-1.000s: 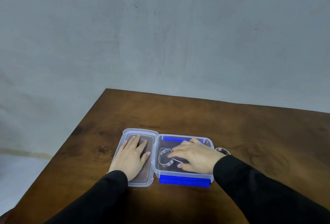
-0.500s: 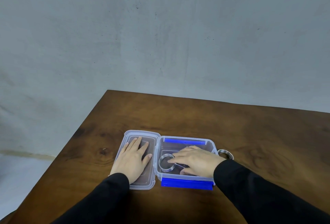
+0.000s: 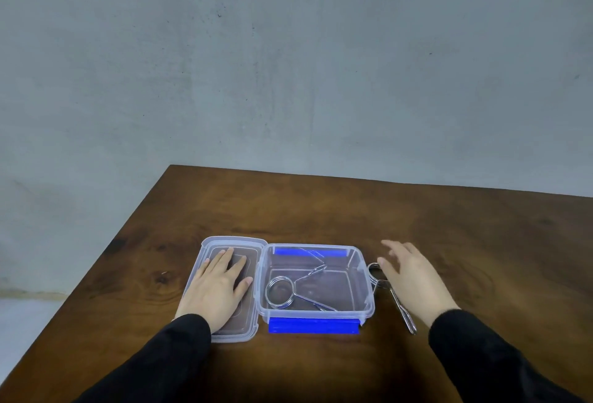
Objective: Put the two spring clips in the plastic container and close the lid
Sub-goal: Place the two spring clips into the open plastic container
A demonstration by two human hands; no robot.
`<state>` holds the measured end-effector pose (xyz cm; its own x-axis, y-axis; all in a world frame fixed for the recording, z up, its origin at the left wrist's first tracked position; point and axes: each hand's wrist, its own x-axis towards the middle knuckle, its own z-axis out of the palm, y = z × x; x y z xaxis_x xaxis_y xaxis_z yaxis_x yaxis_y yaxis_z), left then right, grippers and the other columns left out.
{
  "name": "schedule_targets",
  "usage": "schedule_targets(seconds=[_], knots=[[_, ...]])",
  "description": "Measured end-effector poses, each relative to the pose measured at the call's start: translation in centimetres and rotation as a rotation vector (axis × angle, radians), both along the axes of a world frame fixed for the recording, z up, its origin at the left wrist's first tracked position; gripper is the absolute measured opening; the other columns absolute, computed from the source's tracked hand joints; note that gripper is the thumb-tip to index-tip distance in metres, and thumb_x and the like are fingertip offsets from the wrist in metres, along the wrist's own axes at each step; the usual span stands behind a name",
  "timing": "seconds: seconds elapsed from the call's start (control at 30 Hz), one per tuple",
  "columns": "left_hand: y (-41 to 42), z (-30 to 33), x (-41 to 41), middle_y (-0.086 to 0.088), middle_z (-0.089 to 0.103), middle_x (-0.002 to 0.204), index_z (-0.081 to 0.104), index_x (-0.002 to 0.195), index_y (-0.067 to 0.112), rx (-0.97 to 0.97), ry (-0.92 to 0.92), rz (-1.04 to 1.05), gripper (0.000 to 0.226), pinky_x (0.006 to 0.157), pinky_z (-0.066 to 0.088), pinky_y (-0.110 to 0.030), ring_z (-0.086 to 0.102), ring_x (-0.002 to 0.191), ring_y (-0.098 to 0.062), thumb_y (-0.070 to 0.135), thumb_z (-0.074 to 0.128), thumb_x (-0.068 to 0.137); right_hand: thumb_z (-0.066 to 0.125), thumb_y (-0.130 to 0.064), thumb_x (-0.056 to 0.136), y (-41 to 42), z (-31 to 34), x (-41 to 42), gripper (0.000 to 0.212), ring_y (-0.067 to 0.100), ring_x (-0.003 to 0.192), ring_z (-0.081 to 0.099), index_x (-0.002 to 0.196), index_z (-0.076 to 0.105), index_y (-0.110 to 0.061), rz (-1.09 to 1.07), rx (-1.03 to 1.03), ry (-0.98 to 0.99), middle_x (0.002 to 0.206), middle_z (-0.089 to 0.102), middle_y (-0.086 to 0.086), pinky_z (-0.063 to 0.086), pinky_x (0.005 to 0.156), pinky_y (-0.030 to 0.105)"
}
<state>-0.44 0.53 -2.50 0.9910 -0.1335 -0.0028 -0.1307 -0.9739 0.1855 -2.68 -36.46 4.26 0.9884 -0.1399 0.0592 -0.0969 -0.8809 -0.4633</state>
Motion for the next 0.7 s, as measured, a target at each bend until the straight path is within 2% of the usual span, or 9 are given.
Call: schedule_targets(seconds=[0.07, 0.17, 0.27, 0.37, 0.53, 0.7], knots=[[-0.1, 0.1, 0.0, 0.003, 0.021, 0.163, 0.025, 0.153, 0.032, 0.005, 0.006, -0.002, 0.062, 0.119, 0.011, -0.033, 0.018, 0.149, -0.017, 0.059, 0.024, 0.097, 0.052, -0.041, 0.098, -0.8, -2.1, -1.7, 0.053, 0.017, 0.123, 0.053, 0.148, 0.039, -0.030, -0.032, 0.022, 0.088, 0.144, 0.049, 0.000, 0.048, 0.101, 0.034], [-0.1, 0.1, 0.0, 0.003, 0.020, 0.163, 0.026, 0.154, 0.031, -0.003, 0.008, -0.003, 0.061, 0.120, 0.011, -0.034, 0.017, 0.149, -0.016, 0.057, 0.026, 0.099, 0.050, -0.050, 0.096, -0.4, -4.1, -3.7, 0.059, 0.022, 0.133, 0.044, 0.150, 0.033, -0.034, -0.038, 0.101, 0.134, 0.149, 0.043, 0.001, 0.041, 0.108, 0.041], [-0.1, -0.1, 0.0, 0.002, 0.021, 0.163, 0.028, 0.153, 0.031, -0.012, -0.005, 0.001, 0.060, 0.120, 0.011, -0.035, 0.017, 0.148, -0.015, 0.056, 0.026, 0.099, 0.047, -0.060, 0.093, 0.5, -4.6, -4.2, 0.066, 0.022, 0.142, 0.032, 0.151, 0.028, -0.036, -0.067, -0.015, 0.158, 0.156, 0.037, 0.000, 0.030, 0.115, 0.046], [0.0, -0.3, 0.1, 0.003, 0.020, 0.163, 0.026, 0.154, 0.031, -0.004, 0.012, -0.004, 0.060, 0.120, 0.010, -0.035, 0.016, 0.148, -0.015, 0.056, 0.025, 0.099, 0.048, -0.064, 0.090, 0.9, -4.8, -4.4, 0.072, 0.020, 0.145, 0.029, 0.152, 0.026, -0.035, -0.084, -0.077, 0.138, 0.157, 0.035, -0.001, 0.023, 0.118, 0.047], [-0.1, -0.2, 0.2, 0.002, 0.019, 0.164, 0.025, 0.154, 0.031, 0.004, 0.022, 0.001, 0.061, 0.120, 0.011, -0.035, 0.017, 0.149, -0.015, 0.056, 0.023, 0.099, 0.050, -0.057, 0.092, 0.1, -4.7, -4.0, 0.068, 0.018, 0.144, 0.030, 0.152, 0.028, -0.033, -0.162, -0.073, 0.130, 0.157, 0.037, -0.004, 0.025, 0.117, 0.049], [-0.1, -0.2, 0.3, 0.002, 0.018, 0.164, 0.023, 0.154, 0.032, 0.017, 0.038, 0.001, 0.061, 0.120, 0.012, -0.035, 0.018, 0.148, -0.016, 0.056, 0.023, 0.098, 0.052, -0.048, 0.096, -1.2, -5.5, -4.2, 0.066, 0.018, 0.141, 0.033, 0.153, 0.023, -0.035, -0.183, -0.209, 0.106, 0.154, 0.041, -0.006, 0.029, 0.113, 0.051]])
